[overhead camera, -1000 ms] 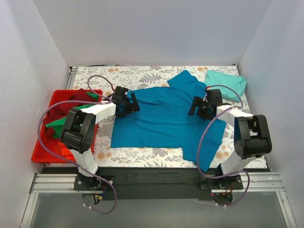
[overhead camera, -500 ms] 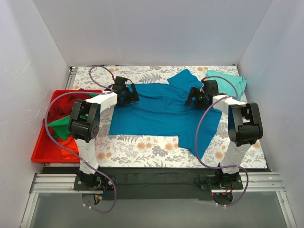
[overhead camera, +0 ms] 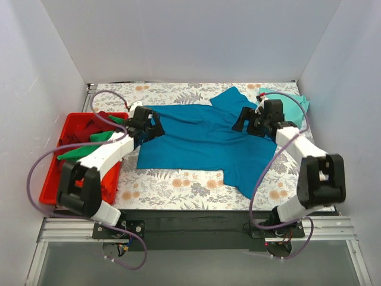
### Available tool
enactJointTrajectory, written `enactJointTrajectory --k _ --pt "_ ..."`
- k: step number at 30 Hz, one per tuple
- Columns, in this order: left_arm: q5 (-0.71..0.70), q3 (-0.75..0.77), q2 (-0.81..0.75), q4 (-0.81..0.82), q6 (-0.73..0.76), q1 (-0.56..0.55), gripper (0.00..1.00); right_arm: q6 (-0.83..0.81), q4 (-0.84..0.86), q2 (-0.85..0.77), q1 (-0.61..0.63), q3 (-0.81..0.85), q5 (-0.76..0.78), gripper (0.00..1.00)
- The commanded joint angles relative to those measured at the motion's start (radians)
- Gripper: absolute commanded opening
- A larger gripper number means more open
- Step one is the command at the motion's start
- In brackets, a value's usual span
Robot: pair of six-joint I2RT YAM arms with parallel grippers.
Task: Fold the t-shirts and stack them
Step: Flatten the tshirt out
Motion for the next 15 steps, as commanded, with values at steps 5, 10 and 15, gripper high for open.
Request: enactJointTrajectory --k 5,10,15 --pt "-0.162 -0.199 -0.168 -0.097 -0.129 -0.010 0.67 -0.013 -0.072 -0.263 0.002 -0.203 0.034 0.93" --pt "-0.188 -0.253 -0.201 -0.117 -0.144 -0.010 0.61 -0.007 -0.107 -0.378 0.001 -0.297 0.054 0.93" --pt "-0.206 -0.295 -0.211 -0.131 -0.174 -0.009 0.56 0.020 -0.108 -0.445 0.001 -0.365 0.038 0.93"
